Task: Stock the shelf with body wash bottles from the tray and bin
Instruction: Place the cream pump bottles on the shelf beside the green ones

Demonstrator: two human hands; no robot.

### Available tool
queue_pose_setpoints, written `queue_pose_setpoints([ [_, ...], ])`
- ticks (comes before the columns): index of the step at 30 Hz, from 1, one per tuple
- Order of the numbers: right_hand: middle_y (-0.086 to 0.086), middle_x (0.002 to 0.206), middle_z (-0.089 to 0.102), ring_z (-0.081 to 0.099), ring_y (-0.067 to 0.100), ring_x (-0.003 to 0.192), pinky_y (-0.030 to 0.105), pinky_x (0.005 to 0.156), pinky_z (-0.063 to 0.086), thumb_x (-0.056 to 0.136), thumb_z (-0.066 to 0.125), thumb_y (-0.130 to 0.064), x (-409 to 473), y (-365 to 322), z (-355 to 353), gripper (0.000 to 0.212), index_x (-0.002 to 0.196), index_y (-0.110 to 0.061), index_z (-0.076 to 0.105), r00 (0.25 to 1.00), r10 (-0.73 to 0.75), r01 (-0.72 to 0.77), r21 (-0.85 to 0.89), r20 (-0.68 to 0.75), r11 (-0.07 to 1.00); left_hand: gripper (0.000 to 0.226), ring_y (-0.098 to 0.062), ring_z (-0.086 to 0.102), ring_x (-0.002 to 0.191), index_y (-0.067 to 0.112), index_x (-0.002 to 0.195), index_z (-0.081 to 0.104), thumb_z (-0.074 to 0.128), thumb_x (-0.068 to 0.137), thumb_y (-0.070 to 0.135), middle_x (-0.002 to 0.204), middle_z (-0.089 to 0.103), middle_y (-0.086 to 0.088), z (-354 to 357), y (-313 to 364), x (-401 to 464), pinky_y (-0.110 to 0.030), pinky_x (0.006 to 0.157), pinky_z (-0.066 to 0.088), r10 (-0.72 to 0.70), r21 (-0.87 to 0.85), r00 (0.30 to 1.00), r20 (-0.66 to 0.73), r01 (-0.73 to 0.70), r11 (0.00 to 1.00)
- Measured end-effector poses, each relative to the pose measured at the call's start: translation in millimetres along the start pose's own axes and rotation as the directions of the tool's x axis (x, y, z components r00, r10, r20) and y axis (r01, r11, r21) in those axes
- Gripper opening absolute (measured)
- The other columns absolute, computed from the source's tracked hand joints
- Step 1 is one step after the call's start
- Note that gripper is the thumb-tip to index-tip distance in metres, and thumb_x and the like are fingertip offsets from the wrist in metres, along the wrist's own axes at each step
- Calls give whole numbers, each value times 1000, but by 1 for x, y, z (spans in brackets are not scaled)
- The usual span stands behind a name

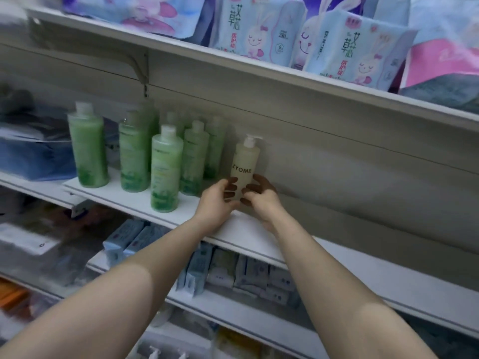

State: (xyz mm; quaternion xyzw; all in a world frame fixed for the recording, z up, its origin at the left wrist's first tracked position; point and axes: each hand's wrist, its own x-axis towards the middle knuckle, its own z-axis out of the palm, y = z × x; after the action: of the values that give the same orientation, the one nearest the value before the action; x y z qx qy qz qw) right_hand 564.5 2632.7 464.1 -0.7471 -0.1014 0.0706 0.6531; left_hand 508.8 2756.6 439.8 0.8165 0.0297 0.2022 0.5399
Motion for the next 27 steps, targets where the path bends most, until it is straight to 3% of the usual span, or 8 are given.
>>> queue_pose_setpoints([
  [8,12,125,55,65,13,85,24,79,59,97,57,2,-95,5,30,49,143,-6,42,1000,-25,24,98,6,995,40,-12,67,94,21,119,62,70,83,4,106,68,3,-46,-7,-87,-26,84,55,-6,-116,999,-50,0,993],
  [11,16,120,60,65,16,84,23,78,59,95,59,3,-129,18,47,41,134,-5,51,999,-50,48,87,21,995,35,-13,67,92,21,112,64,69,83,1,99,68,2,-63,-20,-118,-21,80,53,-17,-135,997,-75,7,991],
  [15,18,114,62,63,18,96,22,75,59,95,58,5,-163,56,72,33,128,-3,57,997,-30,28,29,65,999,33,-13,67,91,20,111,65,70,83,2,96,68,5,-77,-49,-157,-25,85,54,-12,-72,997,-77,7,997],
  [21,20,113,61,63,25,99,30,82,59,95,58,5,-199,144,100,29,123,-3,60,977,178,-181,17,116,983,33,-14,66,86,15,115,65,68,84,3,101,68,-2,-74,-109,-215,-28,81,55,-204,-74,979,-21,202,977],
  [27,14,108,62,64,18,91,26,80,60,95,57,4,-233,235,120,27,120,-7,60,905,381,-383,-25,190,923,33,-6,65,81,20,111,65,66,84,1,96,67,6,-58,-174,-280,-11,71,49,-421,-56,907,33,422,905],
])
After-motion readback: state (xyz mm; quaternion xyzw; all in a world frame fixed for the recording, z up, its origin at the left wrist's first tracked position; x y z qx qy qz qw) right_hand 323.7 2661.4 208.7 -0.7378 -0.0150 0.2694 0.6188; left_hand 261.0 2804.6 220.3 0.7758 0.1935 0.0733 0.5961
